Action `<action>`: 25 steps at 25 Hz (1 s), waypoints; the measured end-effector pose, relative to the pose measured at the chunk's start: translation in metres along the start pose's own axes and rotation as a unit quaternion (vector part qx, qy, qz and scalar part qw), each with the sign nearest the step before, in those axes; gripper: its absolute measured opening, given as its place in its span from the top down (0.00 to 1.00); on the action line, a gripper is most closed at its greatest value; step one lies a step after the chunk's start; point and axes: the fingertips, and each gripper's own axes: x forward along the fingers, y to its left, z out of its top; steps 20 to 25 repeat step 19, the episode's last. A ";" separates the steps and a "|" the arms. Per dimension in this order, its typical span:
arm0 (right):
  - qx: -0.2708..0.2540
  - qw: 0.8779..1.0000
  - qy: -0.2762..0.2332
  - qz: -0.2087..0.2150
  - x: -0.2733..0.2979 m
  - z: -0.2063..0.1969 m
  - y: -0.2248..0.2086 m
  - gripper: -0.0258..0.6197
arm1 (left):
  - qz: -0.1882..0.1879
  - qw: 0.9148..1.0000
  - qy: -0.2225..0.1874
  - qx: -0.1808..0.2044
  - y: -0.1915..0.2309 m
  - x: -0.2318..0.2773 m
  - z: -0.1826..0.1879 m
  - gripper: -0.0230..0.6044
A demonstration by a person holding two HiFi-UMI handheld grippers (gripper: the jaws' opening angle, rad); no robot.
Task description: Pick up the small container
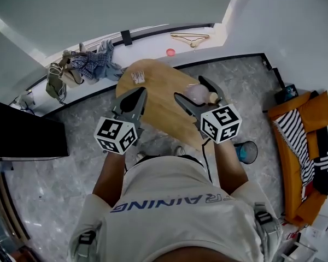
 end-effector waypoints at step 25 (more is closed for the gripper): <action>0.002 1.000 -0.008 -0.009 -0.002 0.003 -0.005 0.28 | -0.005 1.000 0.006 0.004 -0.002 0.004 -0.003 0.96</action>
